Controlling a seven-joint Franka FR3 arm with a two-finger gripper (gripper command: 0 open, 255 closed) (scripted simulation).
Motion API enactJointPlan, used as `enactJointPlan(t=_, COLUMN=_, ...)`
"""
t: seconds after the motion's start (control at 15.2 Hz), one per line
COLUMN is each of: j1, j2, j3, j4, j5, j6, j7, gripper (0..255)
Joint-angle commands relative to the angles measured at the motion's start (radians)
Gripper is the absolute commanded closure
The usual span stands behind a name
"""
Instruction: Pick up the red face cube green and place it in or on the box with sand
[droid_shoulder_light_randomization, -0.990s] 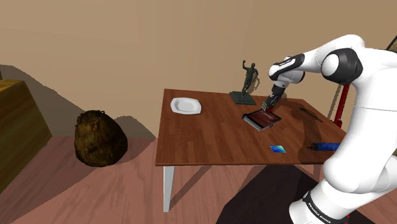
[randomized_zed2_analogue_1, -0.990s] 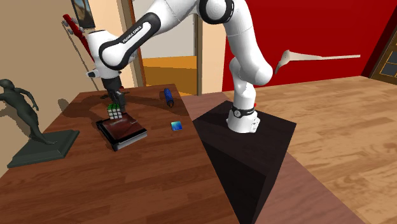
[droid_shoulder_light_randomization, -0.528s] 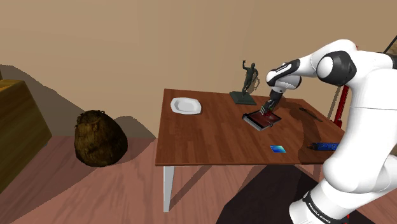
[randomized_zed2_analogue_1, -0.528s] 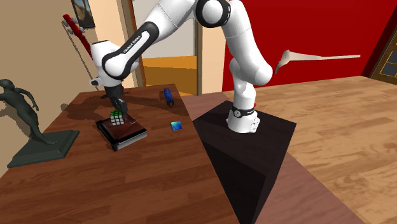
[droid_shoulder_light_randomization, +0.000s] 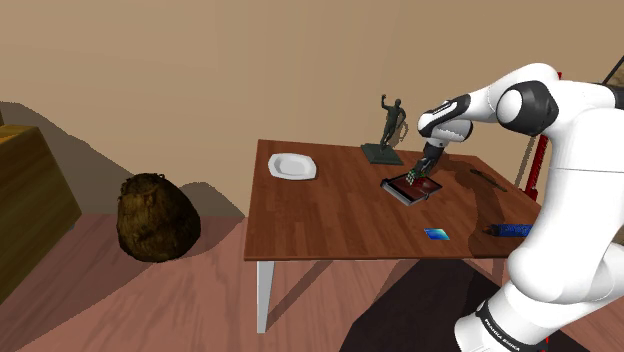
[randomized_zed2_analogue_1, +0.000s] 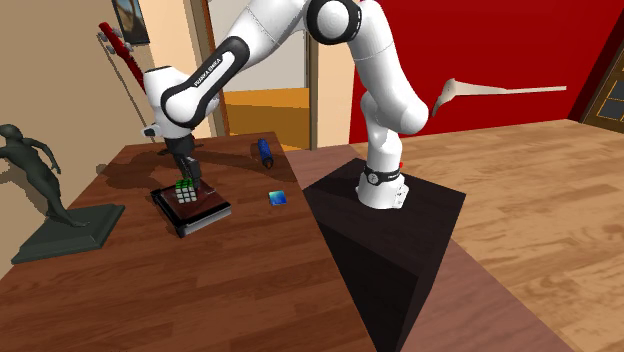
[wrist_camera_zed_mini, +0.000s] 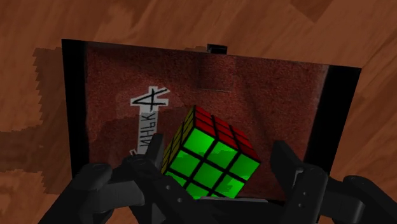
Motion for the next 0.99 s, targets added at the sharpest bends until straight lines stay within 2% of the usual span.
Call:
enactJointPlan(t=0.0, j1=0.0, j2=0.0, j3=0.0, j4=0.0, j5=0.0, j6=0.0, j7=0.0, gripper=0)
enactJointPlan(t=0.26, j1=0.0, j2=0.0, j3=0.0, j4=0.0, j5=0.0, j6=0.0, j7=0.0, gripper=0)
enactJointPlan(t=0.53, j1=0.009, j2=-0.068, j3=-0.014, j4=0.034, j5=-0.025, j6=-0.1, j7=0.016, gripper=0)
enactJointPlan(t=0.92, j1=0.009, j2=-0.068, j3=-0.014, j4=0.034, j5=-0.025, j6=-0.1, j7=0.016, gripper=0)
